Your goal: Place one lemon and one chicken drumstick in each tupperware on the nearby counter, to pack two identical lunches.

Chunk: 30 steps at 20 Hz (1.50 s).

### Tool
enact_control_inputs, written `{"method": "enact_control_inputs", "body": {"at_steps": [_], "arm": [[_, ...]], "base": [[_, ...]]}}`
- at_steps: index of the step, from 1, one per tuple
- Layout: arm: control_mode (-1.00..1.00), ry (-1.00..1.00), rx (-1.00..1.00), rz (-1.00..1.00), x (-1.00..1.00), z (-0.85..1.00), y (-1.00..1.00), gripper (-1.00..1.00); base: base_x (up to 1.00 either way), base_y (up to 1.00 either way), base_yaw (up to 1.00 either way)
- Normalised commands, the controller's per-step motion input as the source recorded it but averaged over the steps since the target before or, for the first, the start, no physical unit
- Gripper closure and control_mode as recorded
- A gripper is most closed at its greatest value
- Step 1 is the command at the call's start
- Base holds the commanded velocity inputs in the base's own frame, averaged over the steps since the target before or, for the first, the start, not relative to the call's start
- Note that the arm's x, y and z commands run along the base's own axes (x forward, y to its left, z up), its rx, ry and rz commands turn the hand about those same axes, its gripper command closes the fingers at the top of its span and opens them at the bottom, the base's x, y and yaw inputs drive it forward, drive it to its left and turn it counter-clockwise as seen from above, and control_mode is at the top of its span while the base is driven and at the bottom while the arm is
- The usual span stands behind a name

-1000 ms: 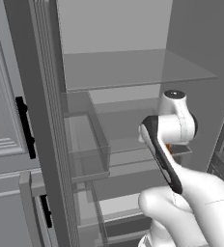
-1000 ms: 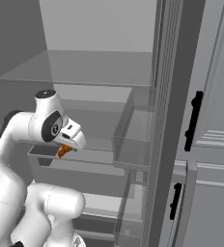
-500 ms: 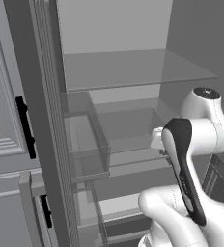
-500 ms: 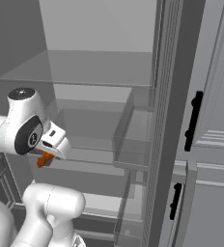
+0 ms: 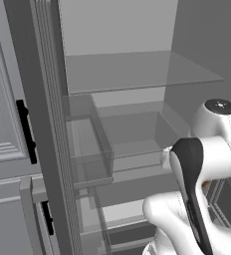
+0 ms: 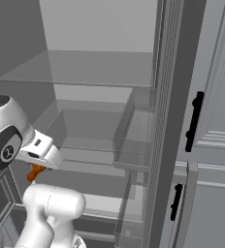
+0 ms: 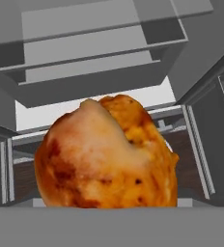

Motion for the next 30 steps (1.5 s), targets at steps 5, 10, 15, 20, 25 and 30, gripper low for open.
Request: {"method": "enact_control_inputs", "body": {"at_steps": [5,10,15,20,25,30], "arm": [[-1.00,0.00,0.00,0.01,-0.05,-0.04,0.00,1.00],[-1.00,0.00,0.00,0.00,-0.09,0.00,0.00,1.00],[1.00,0.00,0.00,0.00,-0.22,0.00,0.00,1.00],[1.00,0.00,0.00,0.00,0.00,0.00,0.00,1.00],[1.00,0.00,0.00,0.00,0.00,0.00,0.00,1.00],[1.00,0.00,0.00,0.00,0.00,0.00,0.00,1.00]], "base": [[0.00,0.00,0.00],[0.00,0.00,0.00],[-0.32,0.00,0.00],[-0.99,0.18,0.08],[-0.97,0.43,0.15],[-1.00,0.79,0.18]]}}
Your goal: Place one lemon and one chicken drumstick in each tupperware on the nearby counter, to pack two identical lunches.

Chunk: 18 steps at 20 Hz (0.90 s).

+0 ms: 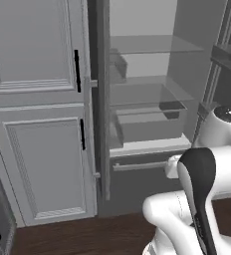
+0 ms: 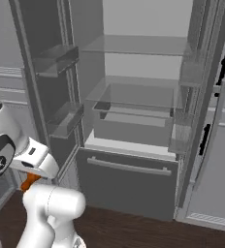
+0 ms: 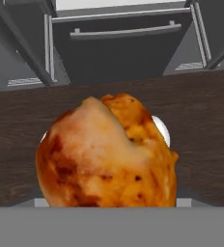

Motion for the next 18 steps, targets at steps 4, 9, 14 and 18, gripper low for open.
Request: {"method": "enact_control_inputs", "body": {"at_steps": [4,9,14,18], "arm": [[1.00,0.00,0.00,0.00,0.00,0.00,0.00,1.00],[1.00,0.00,0.00,0.00,0.00,0.00,0.00,1.00],[1.00,0.00,0.00,0.00,0.00,0.00,0.00,1.00],[1.00,0.00,0.00,0.00,0.00,0.00,0.00,1.00]], "base": [[-0.33,0.99,0.18],[0.05,0.97,0.16],[0.58,0.37,0.00],[0.78,0.29,0.00]]}}
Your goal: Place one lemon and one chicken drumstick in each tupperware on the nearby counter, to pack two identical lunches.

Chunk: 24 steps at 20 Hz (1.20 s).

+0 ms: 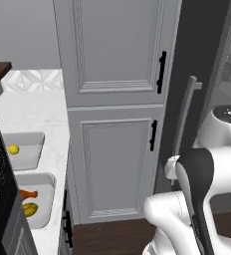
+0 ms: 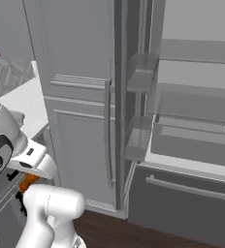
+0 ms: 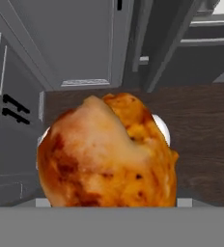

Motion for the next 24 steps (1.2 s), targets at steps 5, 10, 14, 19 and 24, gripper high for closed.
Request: {"method": "enact_control_inputs", "body": {"at_steps": [5,10,14,19,24], "arm": [[1.00,0.00,0.00,0.00,0.00,0.00,0.00,1.00],[1.00,0.00,0.00,0.00,0.00,0.00,0.00,1.00],[1.00,0.00,0.00,0.00,0.00,0.00,0.00,1.00],[1.00,0.00,0.00,0.00,0.00,0.00,0.00,1.00],[1.00,0.00,0.00,0.00,0.00,0.00,0.00,1.00]], "base": [[0.62,0.57,0.00],[0.55,0.43,0.00],[0.80,0.00,0.00],[0.53,0.32,0.00],[0.27,0.35,0.00]]}}
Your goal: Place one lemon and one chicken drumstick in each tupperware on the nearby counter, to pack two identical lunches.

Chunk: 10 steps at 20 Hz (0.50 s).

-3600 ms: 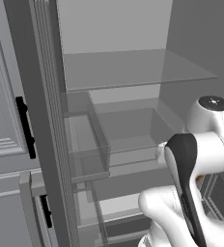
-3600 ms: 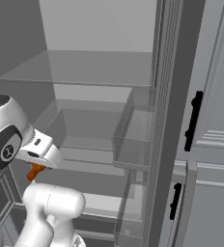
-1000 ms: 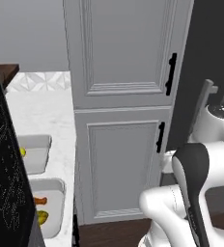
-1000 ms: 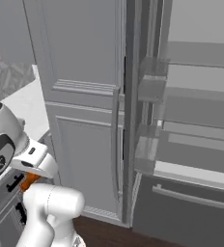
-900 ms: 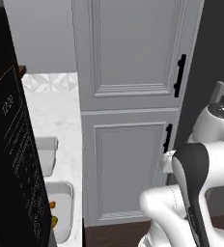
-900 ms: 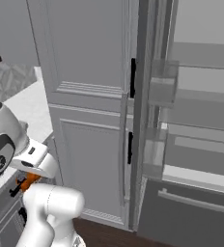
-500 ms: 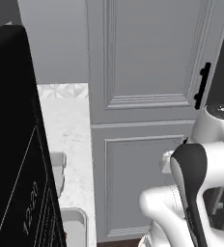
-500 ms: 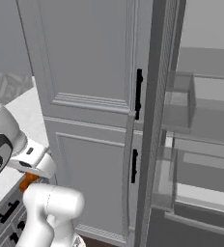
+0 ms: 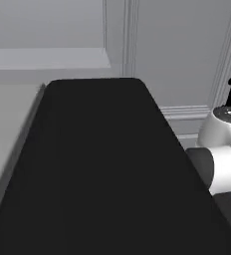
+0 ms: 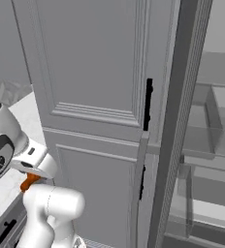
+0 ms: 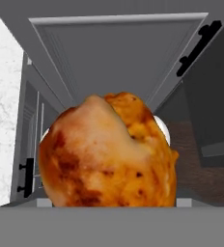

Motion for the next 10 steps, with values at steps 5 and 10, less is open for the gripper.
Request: {"method": "enact_control_inputs", "body": {"at_steps": [5,10], "arm": [[1.00,0.00,0.00,0.00,0.00,0.00,0.00,1.00],[1.00,0.00,0.00,0.00,0.00,0.00,0.00,1.00]], "base": [[0.38,0.31,0.00],[0.52,0.20,0.00]]}}
